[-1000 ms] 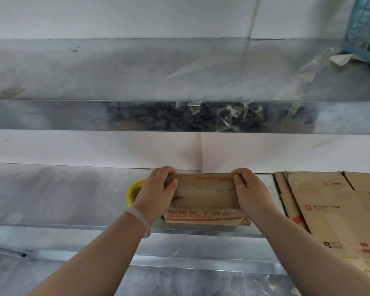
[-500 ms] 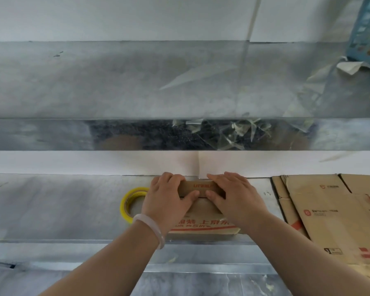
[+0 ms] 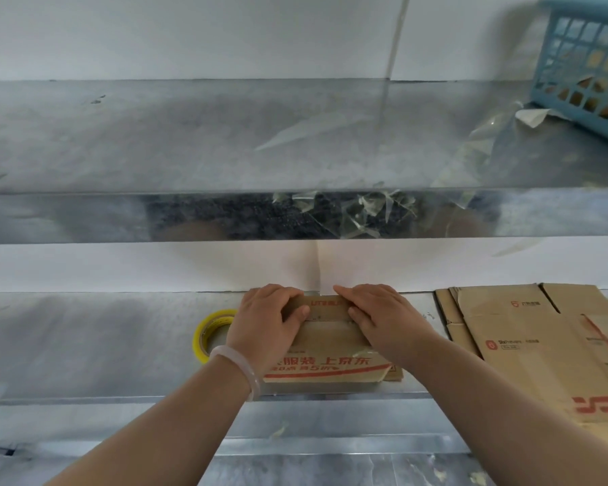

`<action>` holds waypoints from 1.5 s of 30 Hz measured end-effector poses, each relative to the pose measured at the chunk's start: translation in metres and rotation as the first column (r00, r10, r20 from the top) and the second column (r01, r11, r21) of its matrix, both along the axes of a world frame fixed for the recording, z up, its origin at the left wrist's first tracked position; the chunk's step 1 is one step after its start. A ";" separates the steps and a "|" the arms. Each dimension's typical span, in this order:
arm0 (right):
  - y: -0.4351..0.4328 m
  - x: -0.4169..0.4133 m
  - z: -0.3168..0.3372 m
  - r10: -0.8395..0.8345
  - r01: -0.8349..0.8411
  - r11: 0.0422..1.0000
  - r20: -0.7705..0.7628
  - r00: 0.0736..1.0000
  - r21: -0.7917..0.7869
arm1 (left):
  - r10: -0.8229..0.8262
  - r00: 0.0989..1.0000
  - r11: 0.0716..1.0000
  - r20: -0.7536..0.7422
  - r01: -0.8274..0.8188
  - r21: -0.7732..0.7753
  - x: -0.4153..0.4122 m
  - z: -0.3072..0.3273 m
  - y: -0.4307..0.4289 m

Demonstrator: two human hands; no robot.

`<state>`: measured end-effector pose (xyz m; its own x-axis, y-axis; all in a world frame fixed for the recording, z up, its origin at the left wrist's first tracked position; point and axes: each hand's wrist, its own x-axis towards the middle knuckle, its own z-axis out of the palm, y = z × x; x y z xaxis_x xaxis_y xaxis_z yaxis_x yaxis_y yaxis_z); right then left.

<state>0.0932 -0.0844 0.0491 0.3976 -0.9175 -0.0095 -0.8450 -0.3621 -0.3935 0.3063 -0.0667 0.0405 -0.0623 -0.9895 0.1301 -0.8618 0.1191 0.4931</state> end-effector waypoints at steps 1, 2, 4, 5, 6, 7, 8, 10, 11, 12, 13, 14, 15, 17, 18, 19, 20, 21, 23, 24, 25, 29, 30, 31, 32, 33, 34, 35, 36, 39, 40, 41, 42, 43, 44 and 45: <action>0.003 -0.001 -0.002 -0.021 0.023 0.998 0.032 0.999 -0.055 | -0.005 0.999 1.000 0.033 0.005 -0.020 0.001 0.000 0.002; 0.008 -0.002 -0.003 -0.030 0.039 0.987 0.056 0.998 -0.155 | -0.005 0.997 0.997 0.074 0.010 -0.071 0.003 0.000 0.004; 0.019 -0.004 -0.007 0.022 0.012 0.924 0.083 0.996 -0.383 | -0.019 0.994 0.968 0.111 0.046 -0.246 0.007 -0.001 0.011; 0.024 -0.006 -0.010 0.074 -0.026 0.897 0.092 0.993 -0.441 | -0.065 0.993 0.941 0.097 0.093 -0.326 0.010 -0.003 0.014; 0.027 -0.007 -0.011 0.122 -0.068 0.892 0.093 0.988 -0.447 | -0.147 0.984 0.912 0.102 0.174 -0.371 0.013 -0.006 0.017; 0.029 -0.011 -0.014 0.156 -0.107 0.896 0.081 0.984 -0.431 | -0.235 0.962 0.883 0.137 0.270 -0.383 0.016 -0.010 0.019; 0.030 -0.015 -0.016 0.177 -0.148 0.907 0.038 0.983 -0.394 | -0.306 0.932 0.857 0.193 0.358 -0.372 0.021 -0.016 0.020; 0.030 -0.025 -0.021 0.217 -0.246 0.912 -0.124 0.968 -0.327 | -0.378 0.871 0.833 0.316 0.468 -0.294 0.031 -0.027 0.021; 0.030 -0.030 -0.024 0.241 -0.292 0.905 -0.191 0.951 -0.309 | -0.391 0.845 0.830 0.365 0.495 -0.257 0.035 -0.031 0.021; 0.030 -0.033 -0.026 0.256 -0.316 0.905 -0.227 0.939 -0.285 | -0.397 0.831 0.830 0.389 0.506 -0.234 0.037 -0.034 0.021; 0.029 -0.035 -0.028 0.258 -0.321 0.905 -0.238 0.936 -0.280 | -0.399 0.829 0.831 0.391 0.507 -0.227 0.038 -0.036 0.020; 0.028 -0.035 -0.027 0.252 -0.313 0.914 -0.243 0.937 -0.259 | -0.405 0.830 0.834 0.382 0.507 -0.217 0.037 -0.035 0.019; 0.026 -0.035 -0.027 0.247 -0.303 0.925 -0.241 0.939 -0.231 | -0.416 0.832 0.838 0.366 0.508 -0.200 0.036 -0.034 0.017; 0.022 -0.033 -0.026 0.254 -0.292 0.941 -0.214 0.943 -0.171 | -0.439 0.847 0.850 0.299 0.500 -0.167 0.036 -0.033 0.013; 0.023 -0.032 -0.025 0.251 -0.280 0.947 -0.180 0.951 -0.159 | -0.442 0.861 0.858 0.250 0.488 -0.163 0.036 -0.031 0.014; 0.025 -0.033 -0.027 0.238 -0.257 0.950 -0.123 0.963 -0.179 | -0.430 0.883 0.871 0.186 0.460 -0.171 0.035 -0.030 0.016; 0.029 -0.033 -0.027 0.200 -0.206 0.963 -0.053 0.978 -0.175 | -0.396 0.912 0.896 0.105 0.408 -0.174 0.033 -0.028 0.020; 0.034 -0.033 -0.026 0.133 -0.126 0.980 0.035 0.991 -0.154 | -0.329 0.944 0.930 0.016 0.327 -0.166 0.030 -0.025 0.026; 0.045 -0.030 -0.023 -0.098 0.110 0.993 0.208 0.973 -0.044 | -0.087 0.988 0.985 -0.130 0.066 -0.159 0.020 -0.019 0.039; 0.049 -0.028 -0.019 -0.232 0.225 0.973 0.276 0.933 0.058 | 0.054 0.981 0.988 -0.188 -0.079 -0.129 0.015 -0.017 0.043; 0.051 -0.024 -0.016 -0.348 0.302 0.936 0.336 0.875 0.181 | 0.172 0.953 0.982 -0.249 -0.187 -0.038 0.012 -0.015 0.045; 0.054 -0.013 -0.003 -0.507 0.334 0.849 0.452 0.734 0.409 | 0.410 0.720 0.880 -0.561 -0.150 0.450 0.004 -0.009 0.048; 0.056 -0.014 0.002 -0.516 0.343 0.847 0.473 0.714 0.406 | 0.415 0.698 0.881 -0.584 -0.147 0.451 0.003 -0.006 0.051; 0.060 -0.014 0.007 -0.530 0.360 0.842 0.494 0.689 0.401 | 0.409 0.687 0.892 -0.601 -0.160 0.424 0.002 -0.001 0.056; 0.063 -0.017 0.011 -0.545 0.379 0.836 0.525 0.653 0.397 | 0.393 0.671 0.909 -0.629 -0.177 0.378 0.001 0.005 0.061; 0.067 -0.019 0.015 -0.567 0.402 0.823 0.580 0.584 0.400 | 0.365 0.660 0.927 -0.656 -0.198 0.317 0.001 0.010 0.068; 0.070 -0.021 0.018 -0.603 0.412 0.797 0.634 0.485 0.442 | 0.327 0.654 0.945 -0.682 -0.215 0.247 0.002 0.012 0.074; 0.074 -0.022 0.022 -0.644 0.402 0.761 0.665 0.378 0.508 | 0.277 0.646 0.960 -0.711 -0.212 0.181 0.003 0.013 0.080; 0.075 -0.024 0.021 -0.672 0.372 0.736 0.679 0.297 0.566 | 0.220 0.641 0.973 -0.736 -0.194 0.122 0.004 0.014 0.086; 0.078 -0.025 0.022 -0.712 0.323 0.699 0.661 0.237 0.638 | 0.114 0.639 0.990 -0.761 -0.134 0.036 0.004 0.010 0.098; 0.078 -0.026 0.021 -0.715 0.322 0.698 0.649 0.260 0.640 | 0.108 0.610 0.991 -0.785 -0.127 0.038 0.004 0.010 0.099; 0.079 -0.026 0.023 -0.719 0.325 0.694 0.639 0.274 0.642 | 0.105 0.575 0.992 -0.811 -0.117 0.045 0.004 0.011 0.100; 0.078 -0.028 0.021 -0.710 0.315 0.704 0.645 0.283 0.637 | 0.100 0.548 0.993 -0.831 -0.108 0.049 0.004 0.011 0.099; 0.080 -0.028 0.022 -0.704 0.299 0.710 0.652 0.281 0.638 | 0.105 0.536 0.993 -0.838 -0.105 0.057 0.005 0.012 0.099; 0.081 -0.029 0.020 -0.698 0.274 0.716 0.659 0.281 0.642 | 0.107 0.522 0.993 -0.846 -0.103 0.062 0.004 0.015 0.098; 0.082 -0.028 0.018 -0.699 0.264 0.715 0.655 0.286 0.647 | 0.121 0.502 0.992 -0.857 -0.102 0.081 0.005 0.016 0.096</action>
